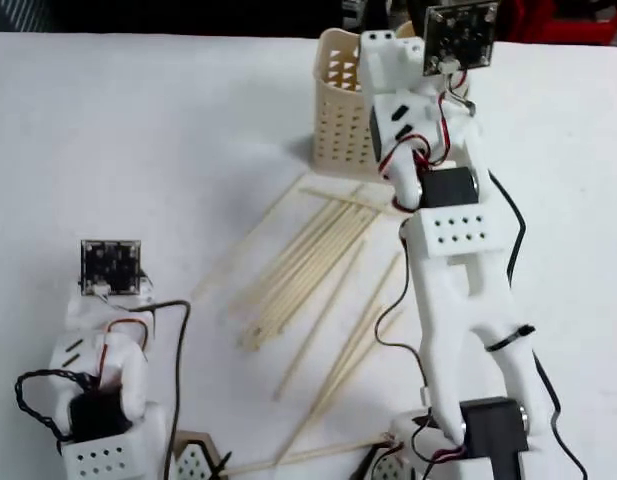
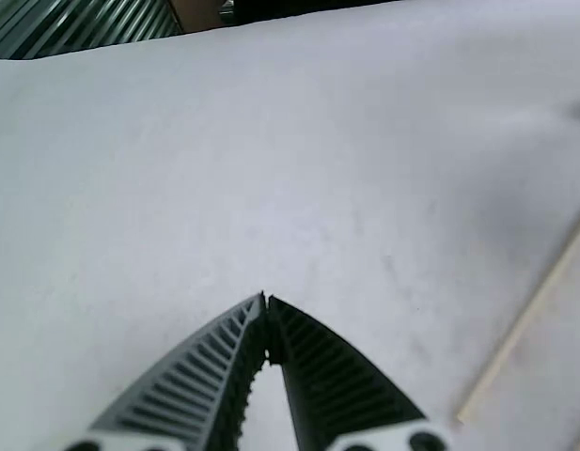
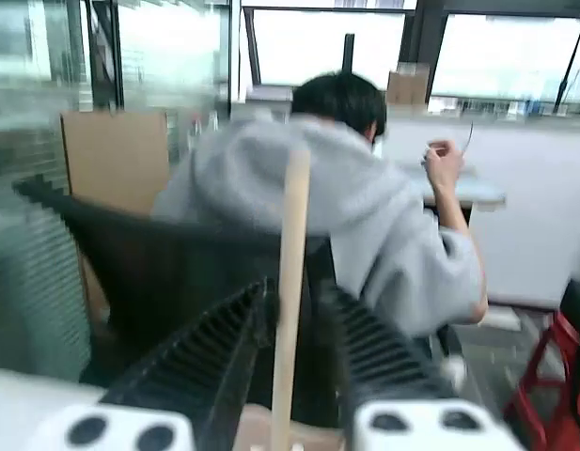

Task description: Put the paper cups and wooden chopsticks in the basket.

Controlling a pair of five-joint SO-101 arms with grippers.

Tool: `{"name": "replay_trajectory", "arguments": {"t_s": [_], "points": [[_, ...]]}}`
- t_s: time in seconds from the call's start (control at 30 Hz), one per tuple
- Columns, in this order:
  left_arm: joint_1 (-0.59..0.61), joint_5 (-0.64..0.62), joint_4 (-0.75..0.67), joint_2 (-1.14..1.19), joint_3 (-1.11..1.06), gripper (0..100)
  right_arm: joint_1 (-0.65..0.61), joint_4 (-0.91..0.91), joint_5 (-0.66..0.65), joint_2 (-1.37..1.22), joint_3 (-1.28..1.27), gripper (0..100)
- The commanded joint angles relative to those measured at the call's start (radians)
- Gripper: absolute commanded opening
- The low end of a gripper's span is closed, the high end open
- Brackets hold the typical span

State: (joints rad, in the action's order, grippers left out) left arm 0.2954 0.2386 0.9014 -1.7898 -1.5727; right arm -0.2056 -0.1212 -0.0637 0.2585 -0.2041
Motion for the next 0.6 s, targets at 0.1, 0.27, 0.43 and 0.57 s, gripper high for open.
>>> {"name": "replay_trajectory", "arguments": {"t_s": [0.1,0.27,0.43,0.57], "points": [[0.004,0.011,-0.025,-0.018,0.006,2,0.01,-0.245,-0.006,0.206,0.043,14.7],[0.004,0.011,-0.025,-0.018,0.006,2,0.01,-0.506,-0.006,0.355,0.041,1.5],[0.004,0.011,-0.025,-0.018,0.006,2,0.012,-0.694,-0.009,0.504,-0.072,1.8],[0.004,0.011,-0.025,-0.018,0.006,2,0.012,-0.756,-0.012,0.647,-0.249,1.8]]}}
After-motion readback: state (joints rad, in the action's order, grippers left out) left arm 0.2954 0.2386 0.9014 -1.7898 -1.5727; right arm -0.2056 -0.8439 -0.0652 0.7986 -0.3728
